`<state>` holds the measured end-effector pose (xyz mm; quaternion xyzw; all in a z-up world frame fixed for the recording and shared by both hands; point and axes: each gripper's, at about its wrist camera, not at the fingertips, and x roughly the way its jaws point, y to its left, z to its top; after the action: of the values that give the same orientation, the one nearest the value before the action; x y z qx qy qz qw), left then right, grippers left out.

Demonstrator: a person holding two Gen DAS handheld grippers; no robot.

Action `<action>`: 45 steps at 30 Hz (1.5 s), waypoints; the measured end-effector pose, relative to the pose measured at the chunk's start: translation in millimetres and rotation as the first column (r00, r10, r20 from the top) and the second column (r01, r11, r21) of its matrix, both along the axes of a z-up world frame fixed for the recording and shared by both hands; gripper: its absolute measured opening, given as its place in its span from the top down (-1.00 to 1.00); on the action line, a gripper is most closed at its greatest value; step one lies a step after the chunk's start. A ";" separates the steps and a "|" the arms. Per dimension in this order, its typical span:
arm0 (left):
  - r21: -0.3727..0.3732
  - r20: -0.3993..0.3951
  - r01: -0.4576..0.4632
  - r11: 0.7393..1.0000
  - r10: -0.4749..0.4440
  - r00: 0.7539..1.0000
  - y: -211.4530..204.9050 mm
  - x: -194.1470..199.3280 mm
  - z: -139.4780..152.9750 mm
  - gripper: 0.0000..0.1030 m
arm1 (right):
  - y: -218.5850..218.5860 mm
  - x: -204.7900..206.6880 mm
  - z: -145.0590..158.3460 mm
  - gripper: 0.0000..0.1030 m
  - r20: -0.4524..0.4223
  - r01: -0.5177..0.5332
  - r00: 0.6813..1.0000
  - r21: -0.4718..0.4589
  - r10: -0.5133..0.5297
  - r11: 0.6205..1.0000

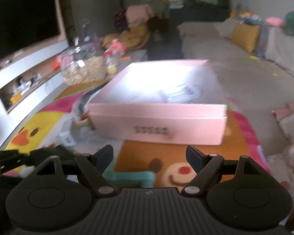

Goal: Organize rigid objects
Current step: 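Reach the right gripper to the teal crank toy and close on it while the left holds the funnel, then lift the teal toy with the right gripper while the left carries the black funnel toward the box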

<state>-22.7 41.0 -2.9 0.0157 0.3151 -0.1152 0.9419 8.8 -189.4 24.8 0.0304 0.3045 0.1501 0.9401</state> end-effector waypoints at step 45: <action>0.031 0.006 -0.034 0.999 0.033 0.999 -6.0 -1.4 1.5 -0.09 | 35.8 -3.1 -20.5 -0.39 -0.088 -0.053 0.995 -0.072 0.047 0.996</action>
<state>-24.1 35.0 -1.4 0.0254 0.3146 -0.0944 0.9442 5.7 -153.7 4.4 -0.0057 0.3508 0.1609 0.9225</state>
